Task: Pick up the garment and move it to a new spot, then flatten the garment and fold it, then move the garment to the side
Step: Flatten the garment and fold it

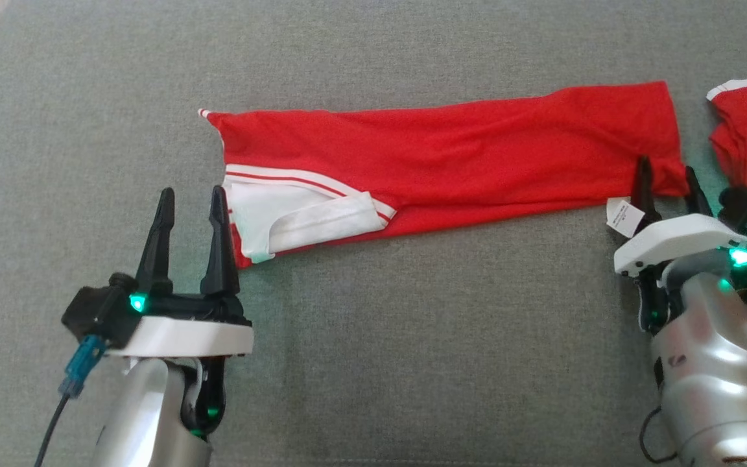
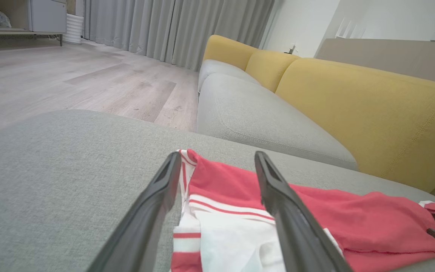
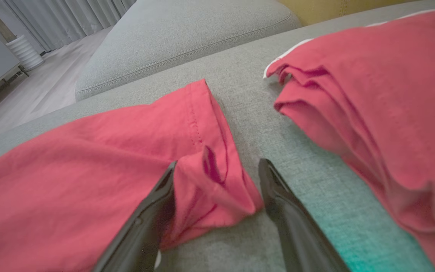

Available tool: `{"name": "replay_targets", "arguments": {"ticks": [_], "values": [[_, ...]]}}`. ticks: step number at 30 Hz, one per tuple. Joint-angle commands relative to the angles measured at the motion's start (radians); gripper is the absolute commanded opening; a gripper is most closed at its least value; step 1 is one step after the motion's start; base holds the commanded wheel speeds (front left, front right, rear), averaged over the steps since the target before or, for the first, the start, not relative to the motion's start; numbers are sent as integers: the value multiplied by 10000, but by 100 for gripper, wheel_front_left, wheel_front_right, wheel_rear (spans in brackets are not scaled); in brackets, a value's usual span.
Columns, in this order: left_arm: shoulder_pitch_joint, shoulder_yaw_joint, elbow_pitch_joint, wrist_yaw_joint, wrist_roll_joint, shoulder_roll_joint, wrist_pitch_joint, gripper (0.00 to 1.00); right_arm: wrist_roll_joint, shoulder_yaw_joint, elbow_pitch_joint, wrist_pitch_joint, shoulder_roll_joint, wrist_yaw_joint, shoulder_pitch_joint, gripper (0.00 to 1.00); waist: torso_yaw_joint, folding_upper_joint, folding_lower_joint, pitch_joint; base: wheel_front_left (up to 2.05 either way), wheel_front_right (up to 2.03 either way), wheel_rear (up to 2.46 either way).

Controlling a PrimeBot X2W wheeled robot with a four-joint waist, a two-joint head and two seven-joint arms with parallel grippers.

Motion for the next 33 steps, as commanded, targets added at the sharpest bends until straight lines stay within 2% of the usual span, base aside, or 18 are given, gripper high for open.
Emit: {"name": "replay_targets", "arguments": {"ticks": [1,5,6,7,8,12,17,27,33], "values": [[-255,228,-301,-67,-5,35,-80,100,64,203,45,-9,73,65,-69,100,-12,0,-1,-2,0,0,0],[-280,199,-303,-71,-22,35,-80,100,24,405,714,-9,73,65,-251,100,-58,0,-1,-33,0,0,0],[-274,194,-297,-71,-23,35,-80,100,5,476,868,-9,73,65,-295,80,-70,0,-1,-49,0,0,0],[-266,194,-289,-72,-25,34,-80,100,0,562,995,-9,73,65,-346,27,-82,0,-1,-67,0,0,0],[-258,196,-280,-72,-30,34,-80,100,3,647,1078,-9,73,65,-390,0,-96,0,-1,-89,0,0,0],[-210,246,-229,-72,-45,34,-80,100,-133,632,1005,-9,74,65,-425,0,-186,0,-1,-228,0,0,0],[-111,307,-221,-51,-87,34,-80,100,-706,29,386,-9,74,65,-240,0,-305,0,-1,-512,0,0,0],[205,407,-333,31,-178,34,-80,100,-2317,-2373,-1769,106,56,65,349,0,-503,0,-1,-1136,0,0,0],[313,409,-381,73,-243,34,-80,100,-2422,-2482,-3110,618,66,65,382,0,-563,0,-1,-1317,0,0,0]]}}
